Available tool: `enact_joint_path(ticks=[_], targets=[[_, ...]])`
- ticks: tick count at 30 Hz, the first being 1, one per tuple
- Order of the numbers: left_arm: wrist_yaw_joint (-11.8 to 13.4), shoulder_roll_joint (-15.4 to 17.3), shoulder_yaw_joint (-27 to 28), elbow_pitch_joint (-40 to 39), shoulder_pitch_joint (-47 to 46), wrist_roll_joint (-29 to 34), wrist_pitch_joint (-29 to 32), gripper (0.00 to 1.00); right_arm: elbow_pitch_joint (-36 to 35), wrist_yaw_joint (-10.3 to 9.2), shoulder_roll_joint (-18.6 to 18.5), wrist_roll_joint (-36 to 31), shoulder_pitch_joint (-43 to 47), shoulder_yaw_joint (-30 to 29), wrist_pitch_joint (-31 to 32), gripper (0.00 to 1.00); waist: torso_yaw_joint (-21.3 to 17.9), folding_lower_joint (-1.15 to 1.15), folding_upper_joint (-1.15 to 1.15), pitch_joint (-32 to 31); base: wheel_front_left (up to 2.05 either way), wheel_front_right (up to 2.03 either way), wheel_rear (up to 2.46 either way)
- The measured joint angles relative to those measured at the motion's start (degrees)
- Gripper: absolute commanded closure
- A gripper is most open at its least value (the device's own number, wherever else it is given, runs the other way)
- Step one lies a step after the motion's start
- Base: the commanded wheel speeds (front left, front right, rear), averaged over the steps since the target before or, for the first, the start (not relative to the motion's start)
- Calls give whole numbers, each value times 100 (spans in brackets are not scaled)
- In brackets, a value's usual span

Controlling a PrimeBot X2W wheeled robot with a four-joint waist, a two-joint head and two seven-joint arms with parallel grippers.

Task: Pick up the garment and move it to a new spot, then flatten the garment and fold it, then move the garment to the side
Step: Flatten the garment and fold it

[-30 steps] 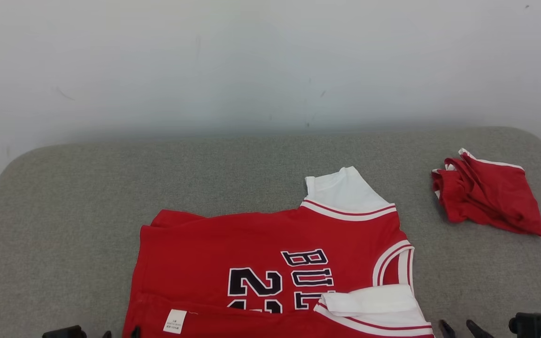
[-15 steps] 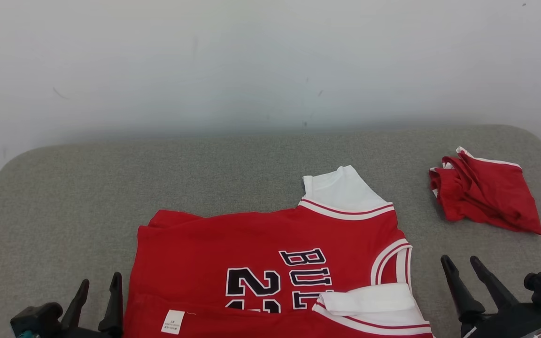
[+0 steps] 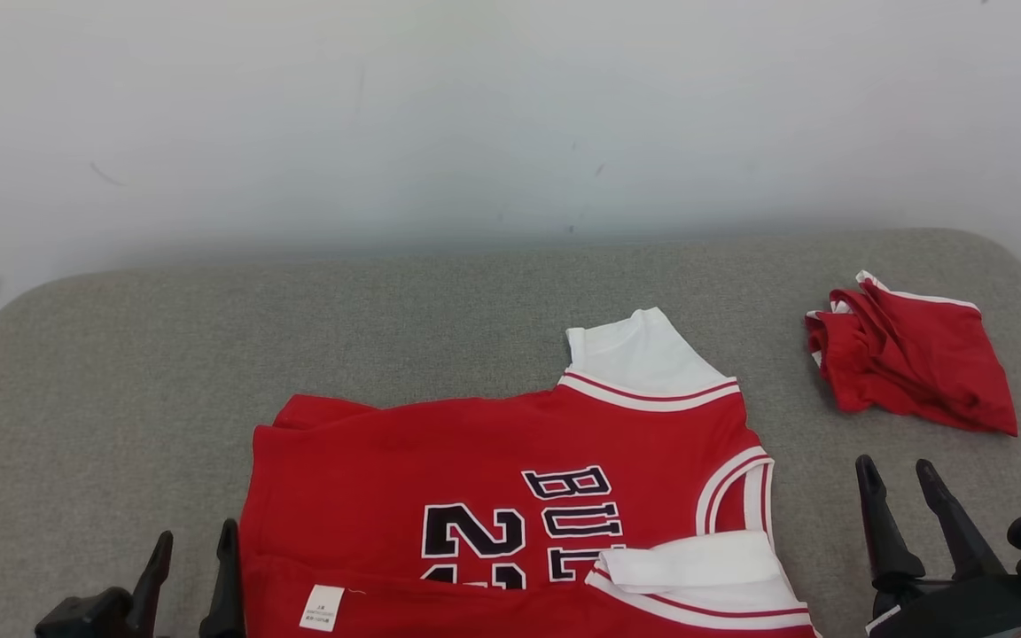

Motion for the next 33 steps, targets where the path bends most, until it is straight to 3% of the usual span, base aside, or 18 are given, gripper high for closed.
enact_joint_path(ticks=[33], targets=[[243,15,2,-681,244,639,109,0,227,-73,-21,-356,-5,67,-133,0,45,0,0,57,0,0,0]])
